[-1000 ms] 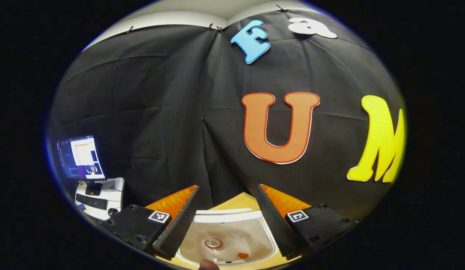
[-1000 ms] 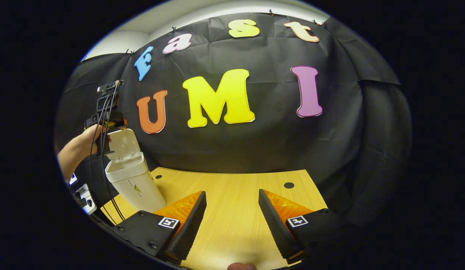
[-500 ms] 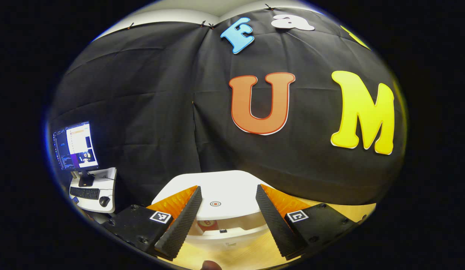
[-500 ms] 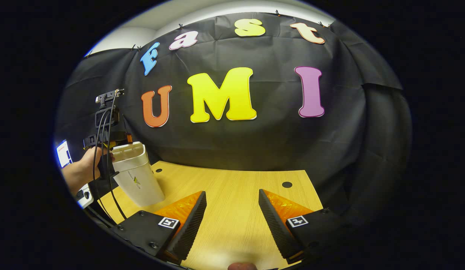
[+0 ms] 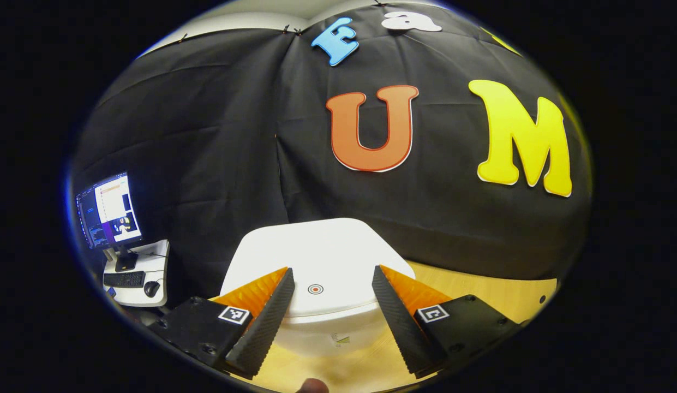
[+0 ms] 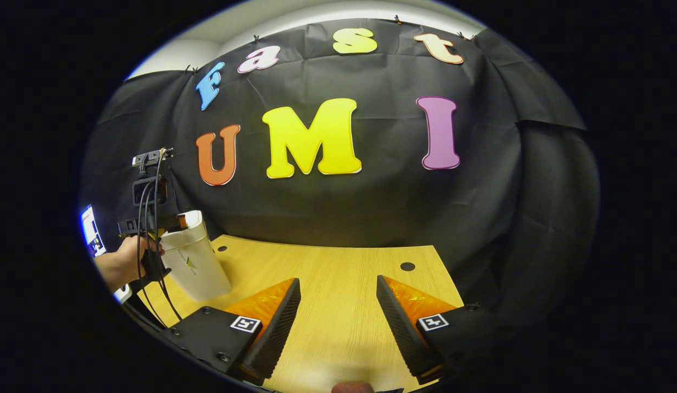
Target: Press the lid of the desktop garbage bin to open it, pick up the crumpled paper on the desktop and throw it into the bin, then pick up the pop can on the desktop and drop it into the bin, and finally close the garbage bin lid.
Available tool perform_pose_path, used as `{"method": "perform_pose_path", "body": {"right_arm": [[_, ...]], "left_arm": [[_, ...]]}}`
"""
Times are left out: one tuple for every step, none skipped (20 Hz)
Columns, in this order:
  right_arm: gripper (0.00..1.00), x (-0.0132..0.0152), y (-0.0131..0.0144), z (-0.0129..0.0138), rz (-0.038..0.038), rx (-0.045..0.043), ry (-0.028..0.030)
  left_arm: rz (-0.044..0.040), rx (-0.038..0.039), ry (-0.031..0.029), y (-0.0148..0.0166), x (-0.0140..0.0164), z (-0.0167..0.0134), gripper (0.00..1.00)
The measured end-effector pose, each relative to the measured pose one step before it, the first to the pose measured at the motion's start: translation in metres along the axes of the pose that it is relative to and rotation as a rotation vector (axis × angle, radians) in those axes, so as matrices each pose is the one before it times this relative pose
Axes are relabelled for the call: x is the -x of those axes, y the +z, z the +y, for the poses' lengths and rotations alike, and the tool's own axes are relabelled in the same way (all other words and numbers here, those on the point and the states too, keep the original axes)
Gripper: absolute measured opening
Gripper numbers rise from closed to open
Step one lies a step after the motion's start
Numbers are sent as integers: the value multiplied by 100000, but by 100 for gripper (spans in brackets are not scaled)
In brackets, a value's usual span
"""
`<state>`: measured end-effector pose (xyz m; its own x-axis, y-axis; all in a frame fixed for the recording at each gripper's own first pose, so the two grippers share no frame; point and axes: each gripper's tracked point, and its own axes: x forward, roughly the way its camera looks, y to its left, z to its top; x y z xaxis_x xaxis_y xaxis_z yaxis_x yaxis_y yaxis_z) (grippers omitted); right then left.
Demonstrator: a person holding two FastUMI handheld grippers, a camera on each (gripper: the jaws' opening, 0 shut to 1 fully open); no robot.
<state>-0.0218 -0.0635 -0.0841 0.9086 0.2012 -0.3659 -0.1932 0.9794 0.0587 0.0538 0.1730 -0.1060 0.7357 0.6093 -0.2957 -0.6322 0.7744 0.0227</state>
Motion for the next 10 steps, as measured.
{"method": "perform_pose_path", "body": {"right_arm": [[89, -6, -233, -1, 307, -676, -194], [89, -1, -109, -47, 102, -691, -594], [89, 40, -168, -143, -106, -574, -853], [89, 2, 1, -92, -542, -654, -567], [89, 88, -104, 46, -177, -342, -188], [89, 76, -188, -49, 196, 225, -485], [89, 25, -117, -92, 0, 226, -315], [89, -17, 193, -63, -451, -74, -189], [89, 64, 242, 43, -656, -83, -164], [89, 8, 338, 103, -627, -20, 5]], "left_arm": [[1128, 2704, -542, -403, -166, -392, 95], [641, -54, -307, -173, 107, -13, 94], [-854, -746, -55, 198, 120, -42, 95], [-917, -48, -124, -55, -76, -76, 94], [-146, 291, -293, -244, 4, 89, 93], [-1167, 912, -284, 0, -1, 76, 93], [-858, -998, -304, 64, 110, -133, 93], [-2182, -1134, -367, 393, -3, -110, 93], [-1018, -365, -387, 37, 8, 31, 93], [-1247, -563, -437, -52, 2, 64, 92]]}}
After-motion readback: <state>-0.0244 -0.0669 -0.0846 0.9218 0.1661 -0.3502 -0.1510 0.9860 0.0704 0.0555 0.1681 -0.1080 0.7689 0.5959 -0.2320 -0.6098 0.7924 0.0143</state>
